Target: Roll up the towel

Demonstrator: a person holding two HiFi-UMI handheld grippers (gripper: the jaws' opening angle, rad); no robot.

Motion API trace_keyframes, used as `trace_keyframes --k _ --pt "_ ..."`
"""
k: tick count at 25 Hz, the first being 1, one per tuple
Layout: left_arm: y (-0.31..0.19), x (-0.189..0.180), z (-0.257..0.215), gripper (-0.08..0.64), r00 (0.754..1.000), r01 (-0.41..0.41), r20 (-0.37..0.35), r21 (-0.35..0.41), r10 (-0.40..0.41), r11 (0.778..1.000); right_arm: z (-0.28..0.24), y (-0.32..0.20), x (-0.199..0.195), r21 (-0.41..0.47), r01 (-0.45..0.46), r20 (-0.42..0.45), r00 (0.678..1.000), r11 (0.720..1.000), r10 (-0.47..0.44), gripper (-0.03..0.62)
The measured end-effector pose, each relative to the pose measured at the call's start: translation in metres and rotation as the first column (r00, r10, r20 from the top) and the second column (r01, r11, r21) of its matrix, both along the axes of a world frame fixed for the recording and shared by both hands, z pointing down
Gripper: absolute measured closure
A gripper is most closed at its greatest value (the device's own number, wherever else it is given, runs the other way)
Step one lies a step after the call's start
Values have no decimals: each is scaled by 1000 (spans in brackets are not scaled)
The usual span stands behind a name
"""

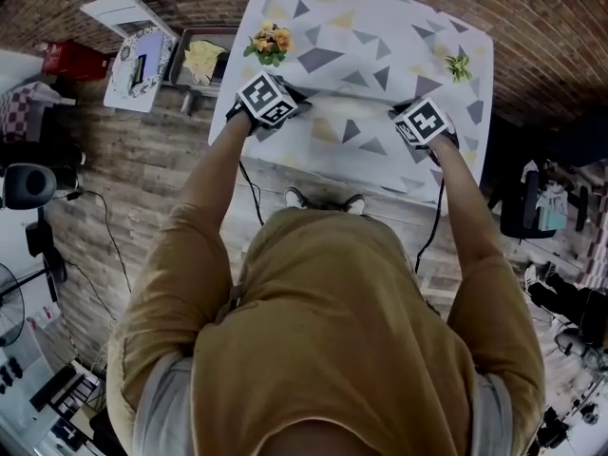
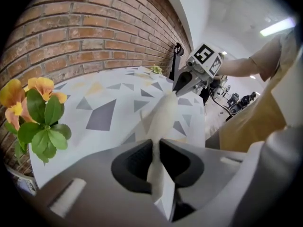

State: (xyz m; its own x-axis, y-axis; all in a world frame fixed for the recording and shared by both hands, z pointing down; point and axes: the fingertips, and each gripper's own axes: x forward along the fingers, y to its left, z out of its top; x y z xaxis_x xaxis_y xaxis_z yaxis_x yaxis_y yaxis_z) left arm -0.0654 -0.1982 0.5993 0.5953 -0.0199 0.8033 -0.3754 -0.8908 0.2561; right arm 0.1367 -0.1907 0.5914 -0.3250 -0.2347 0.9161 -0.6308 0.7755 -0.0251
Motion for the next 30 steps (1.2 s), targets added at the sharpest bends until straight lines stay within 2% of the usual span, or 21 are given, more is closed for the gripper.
trace_keyframes --k 5,9,15,21,24,28,30 --pt "-6 0 4 453 996 68 -46 -80 -71 995 6 -10 2 -75 -51 55 997 996 55 545" --pt "-11 0 8 453 992 107 -56 -98 -113 989 12 -18 2 -114 -97 81 991 989 107 543" --pt "-24 0 7 453 970 200 -113 -141 -217 970 19 -29 3 -172 -210 148 960 962 236 543" --pt "-33 3 9 453 961 239 -108 -141 -255 961 30 -33 6 -200 -241 124 955 950 269 543" --pt "-38 3 12 453 951 269 -112 -163 -289 949 36 -37 8 -251 -293 134 933 922 333 541" --pt "-47 3 16 451 927 330 -117 -197 -357 923 38 -46 12 -307 -396 167 873 865 459 540" --pt "-51 3 17 451 914 360 -117 -206 -388 910 40 -48 14 -310 -429 167 854 848 493 540"
